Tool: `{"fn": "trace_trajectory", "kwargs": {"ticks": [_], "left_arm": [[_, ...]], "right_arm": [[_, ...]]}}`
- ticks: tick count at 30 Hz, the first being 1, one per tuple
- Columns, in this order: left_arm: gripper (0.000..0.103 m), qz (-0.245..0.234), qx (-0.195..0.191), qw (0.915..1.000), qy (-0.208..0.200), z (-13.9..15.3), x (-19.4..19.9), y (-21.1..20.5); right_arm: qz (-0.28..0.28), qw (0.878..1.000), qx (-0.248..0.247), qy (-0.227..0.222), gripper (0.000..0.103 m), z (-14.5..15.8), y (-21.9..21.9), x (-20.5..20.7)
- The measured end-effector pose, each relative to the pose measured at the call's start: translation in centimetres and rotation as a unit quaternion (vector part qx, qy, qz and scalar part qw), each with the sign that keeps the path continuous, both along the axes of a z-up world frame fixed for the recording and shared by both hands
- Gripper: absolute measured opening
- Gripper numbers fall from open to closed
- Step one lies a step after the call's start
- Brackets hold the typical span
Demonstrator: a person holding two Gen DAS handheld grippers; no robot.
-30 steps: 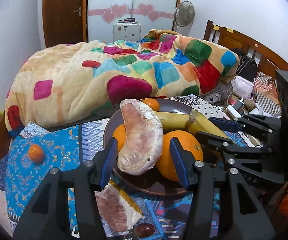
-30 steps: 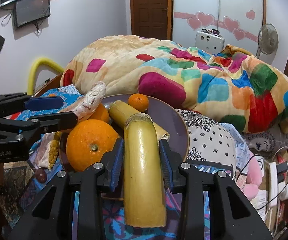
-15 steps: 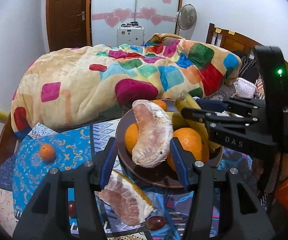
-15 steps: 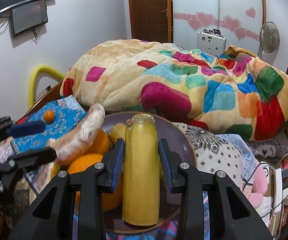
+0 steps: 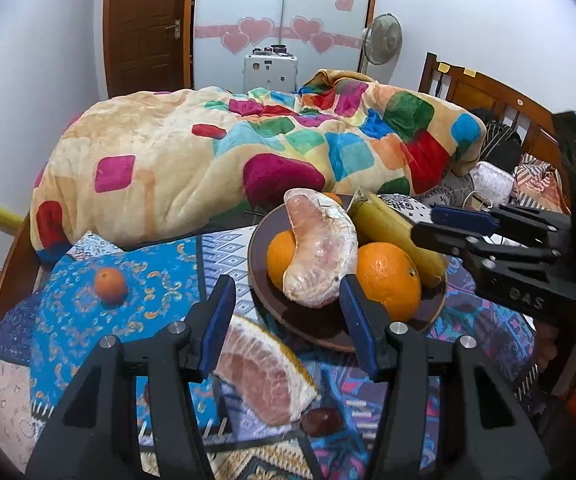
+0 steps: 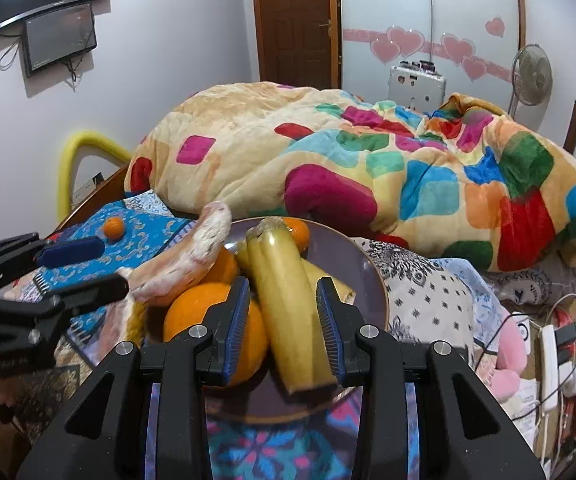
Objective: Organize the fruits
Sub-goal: 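Move the right gripper to the second pomelo segment while the left withdraws from the plate, then grasp the pomelo segment with the right gripper while the left grasps a dark red date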
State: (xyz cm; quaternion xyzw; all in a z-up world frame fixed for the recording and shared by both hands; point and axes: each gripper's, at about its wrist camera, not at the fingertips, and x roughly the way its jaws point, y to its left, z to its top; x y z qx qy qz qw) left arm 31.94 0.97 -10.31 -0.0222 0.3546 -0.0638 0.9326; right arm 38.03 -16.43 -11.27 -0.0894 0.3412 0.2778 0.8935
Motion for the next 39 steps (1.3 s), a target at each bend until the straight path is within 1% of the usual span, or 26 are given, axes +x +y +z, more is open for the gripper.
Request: {"fn": "trace_trajectory", "kwargs": {"ticks": [2, 7, 9, 11, 14, 16, 20, 23, 26, 32, 37, 39], "left_arm": [[0.054, 0.003, 0.004, 1.0, -0.003, 0.4, -1.1, 0.3], [0.062, 0.021, 0.01, 0.9996, -0.014, 1.1, -4.0, 1.8], [0.065, 0.032, 0.008, 0.9993, -0.015, 1.3, -5.1, 2.9], [0.065, 0.043, 0.005, 0.999, -0.013, 1.3, -6.2, 4.1], [0.065, 0.057, 0.008, 0.9983, -0.01, 1.1, -7.4, 5.5], [0.065, 0.064, 0.009, 0.9979, -0.009, 0.9, -8.0, 6.5], [0.066, 0.074, 0.011, 0.9972, 0.0, -0.2, -9.2, 8.4], [0.066, 0.079, 0.009, 0.9968, 0.01, -1.3, -9.5, 9.5], [0.066, 0.081, 0.004, 0.9965, 0.024, -2.6, -9.5, 10.5], [0.066, 0.073, 0.005, 0.9966, 0.037, -4.3, -9.1, 11.1], [0.066, 0.064, 0.002, 0.997, 0.043, -5.1, -8.5, 11.2], [0.066, 0.059, 0.001, 0.9973, 0.044, -5.3, -8.2, 11.2]], "right_arm": [[0.003, 1.0, 0.001, -0.004, 0.032, 0.3, 0.0, -1.1], [0.024, 1.0, 0.013, -0.007, 0.032, 1.0, 0.9, -4.3], [0.035, 0.999, 0.023, -0.004, 0.036, 1.2, 1.4, -5.3], [0.043, 0.999, 0.027, -0.009, 0.042, 1.2, 2.0, -6.3], [0.055, 0.998, 0.013, -0.022, 0.042, 0.8, 3.5, -7.6], [0.068, 0.997, 0.011, -0.015, 0.042, 0.3, 4.4, -8.1], [0.08, 0.997, 0.002, -0.001, 0.042, -0.9, 6.0, -8.2], [0.085, 0.996, -0.009, 0.016, 0.042, -2.2, 7.3, -7.9], [0.086, 0.996, -0.022, 0.021, 0.042, -3.2, 8.1, -7.7], [0.084, 0.994, -0.05, 0.038, 0.042, -4.7, 9.1, -6.9], [0.086, 0.993, -0.068, 0.05, 0.042, -5.6, 10.3, -6.3], [0.089, 0.992, -0.075, 0.056, 0.047, -5.9, 10.9, -6.0]]}}
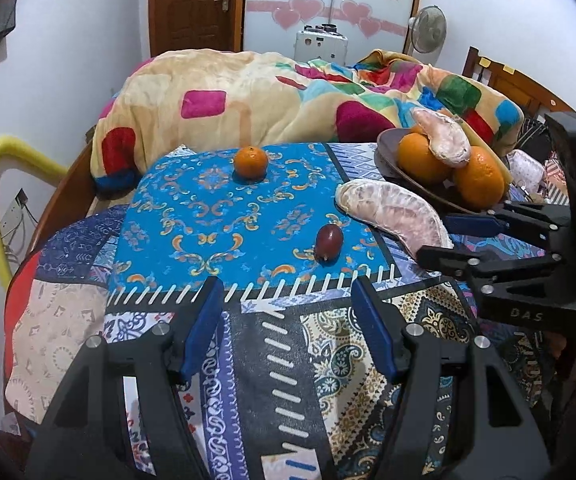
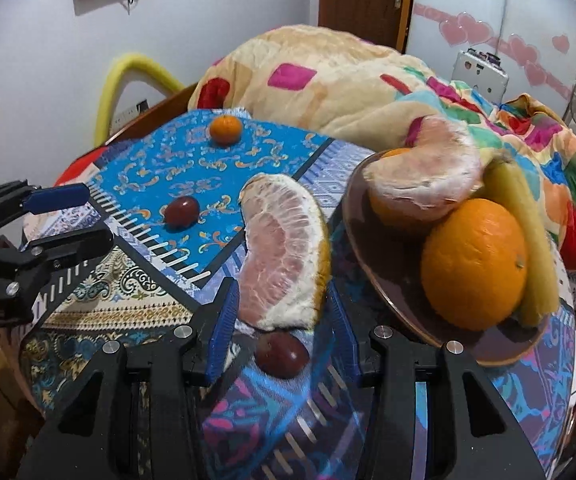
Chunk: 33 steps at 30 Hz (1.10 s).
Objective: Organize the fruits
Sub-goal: 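Grasp the pomelo segment with the right gripper while the left grasps a dark red date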
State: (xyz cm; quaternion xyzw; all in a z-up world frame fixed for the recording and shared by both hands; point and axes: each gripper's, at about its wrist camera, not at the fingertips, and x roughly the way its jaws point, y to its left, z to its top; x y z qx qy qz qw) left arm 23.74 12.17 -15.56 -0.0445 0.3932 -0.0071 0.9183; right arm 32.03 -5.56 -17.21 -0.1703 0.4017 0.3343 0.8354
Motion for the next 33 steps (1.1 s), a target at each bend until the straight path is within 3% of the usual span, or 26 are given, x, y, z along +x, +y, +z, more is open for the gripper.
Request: {"fn": "trace_trajectory", "kwargs": {"ticks": [4, 14, 20, 25, 33], "left_arm": [[0.065, -0.005, -0.003, 1.0, 0.004, -0.3, 0.6, 0.0], [0.046, -0.026, -0.004, 0.9995, 0.015, -0.5, 1.0, -0.5], [0.046, -0.041, -0.006, 0.9983, 0.041, -0.3, 3.3, -1.0], [0.045, -0.048, -0.005, 0.9972, 0.058, -0.5, 5.1, -1.3], [0.019, -0.063, -0.012, 0.9955, 0.069, -1.2, 6.6, -1.6]], "right_arm": [[-0.002, 1.0, -0.01, 0.008, 0.051, 0.0, 0.8, 0.7], [0.008, 1.0, -0.017, 0.015, 0.046, -0.2, 1.4, 0.5], [0.034, 0.998, -0.05, -0.012, 0.047, 0.1, 2.2, -1.3], [0.035, 0.998, -0.04, 0.013, 0.048, 0.2, 2.0, -0.3], [0.036, 0.999, -0.022, 0.02, 0.048, 0.2, 2.2, 0.4]]}}
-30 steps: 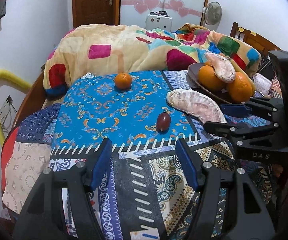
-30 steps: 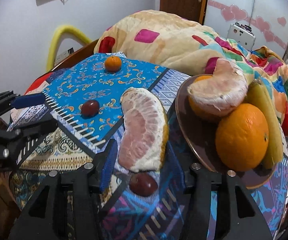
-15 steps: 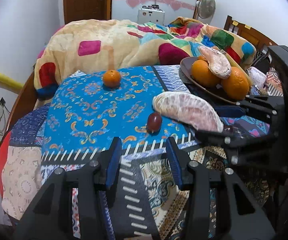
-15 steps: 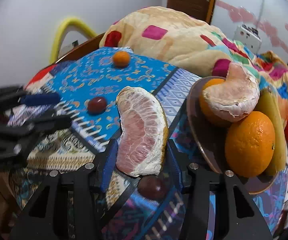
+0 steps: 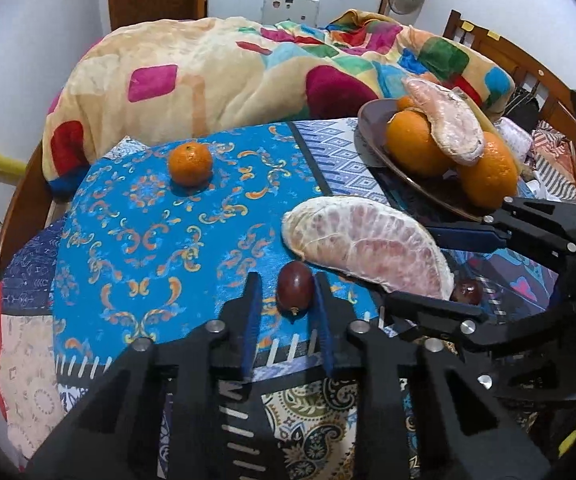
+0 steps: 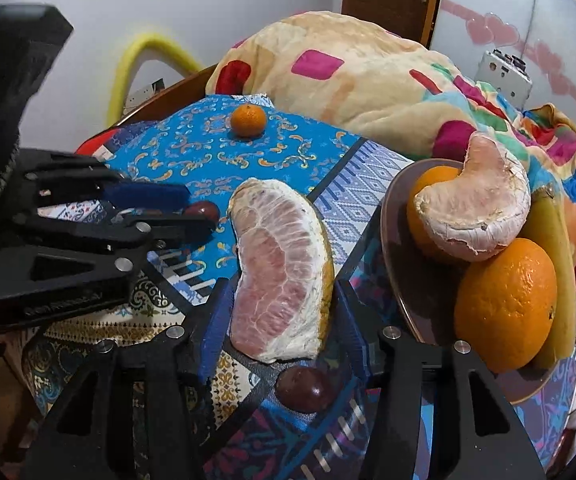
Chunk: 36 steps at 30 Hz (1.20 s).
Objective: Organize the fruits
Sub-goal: 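Grasp the pomelo segment with the right gripper while the left grasps a dark red date, then lift the pomelo segment and the date and carry both toward the plate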
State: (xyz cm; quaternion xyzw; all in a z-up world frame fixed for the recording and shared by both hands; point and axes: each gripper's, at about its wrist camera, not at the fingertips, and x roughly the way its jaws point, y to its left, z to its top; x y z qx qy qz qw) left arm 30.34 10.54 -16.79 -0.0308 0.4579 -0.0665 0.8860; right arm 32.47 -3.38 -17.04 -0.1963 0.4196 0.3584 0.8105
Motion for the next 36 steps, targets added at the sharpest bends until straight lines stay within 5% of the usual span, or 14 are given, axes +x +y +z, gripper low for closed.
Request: {"fn": "trace_trajectory", "kwargs": {"ticks": [27, 36], "left_arm": [[0.016, 0.003, -0.015, 0.9989, -0.045, 2.4, -5.6, 2.0], [0.016, 0.006, -0.006, 0.9973, -0.073, 5.7, -7.6, 0.4]], "right_arm": [[0.0, 1.0, -0.009, -0.013, 0.047, -0.3, 2.5, 0.6], [-0.011, 0.999, 0.029, -0.033, 0.047, 3.4, 0.2, -1.6]]}}
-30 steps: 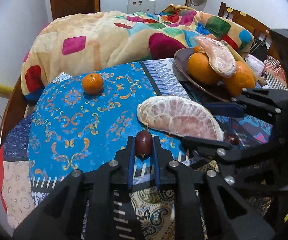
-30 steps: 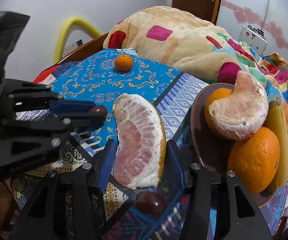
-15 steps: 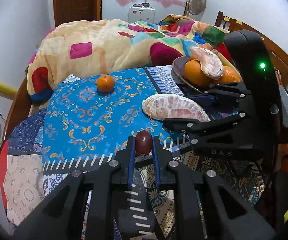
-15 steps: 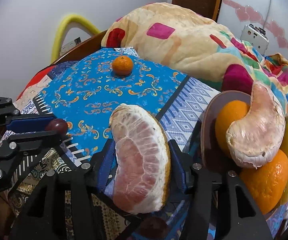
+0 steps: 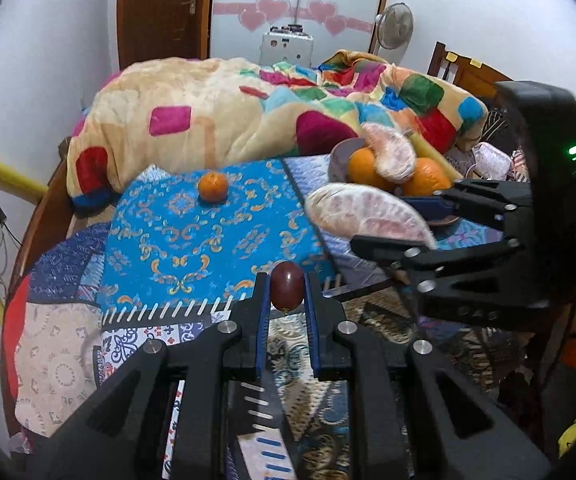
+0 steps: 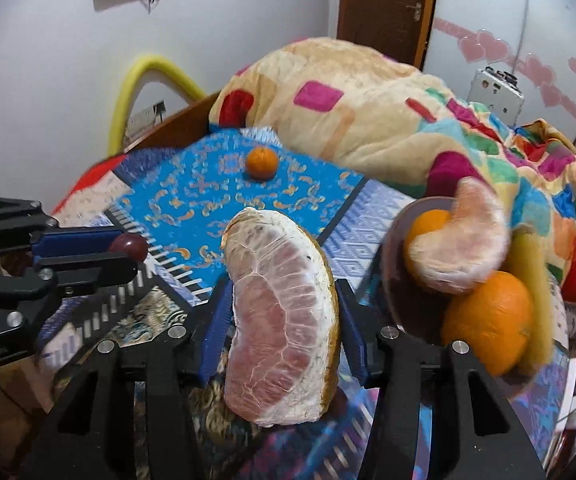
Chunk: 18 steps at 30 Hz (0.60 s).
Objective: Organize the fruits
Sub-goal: 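Lift the pomelo segment and the date and carry both toward the plate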
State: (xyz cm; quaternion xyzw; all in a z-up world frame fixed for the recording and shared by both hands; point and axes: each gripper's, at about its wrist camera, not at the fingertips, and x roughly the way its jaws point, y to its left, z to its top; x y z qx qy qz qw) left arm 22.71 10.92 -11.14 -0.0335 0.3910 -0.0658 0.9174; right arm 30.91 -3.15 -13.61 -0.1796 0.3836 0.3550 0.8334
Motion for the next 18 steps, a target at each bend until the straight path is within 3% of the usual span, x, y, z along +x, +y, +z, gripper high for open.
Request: {"fn": "trace_trajectory", "kwargs": {"ticks": [10, 18], "left_arm": [[0.016, -0.02, 0.0, 0.9993, -0.032, 3.4, 1.1, -4.4], [0.016, -0.046, -0.004, 0.998, -0.043, 4.5, 5.1, -8.5]], "right_arm": [[-0.061, 0.996, 0.038, -0.056, 0.047, 5.7, -7.1, -0.4], [-0.11, 0.989, 0.057, -0.08, 0.047, 7.6, -12.1, 2.1]]}}
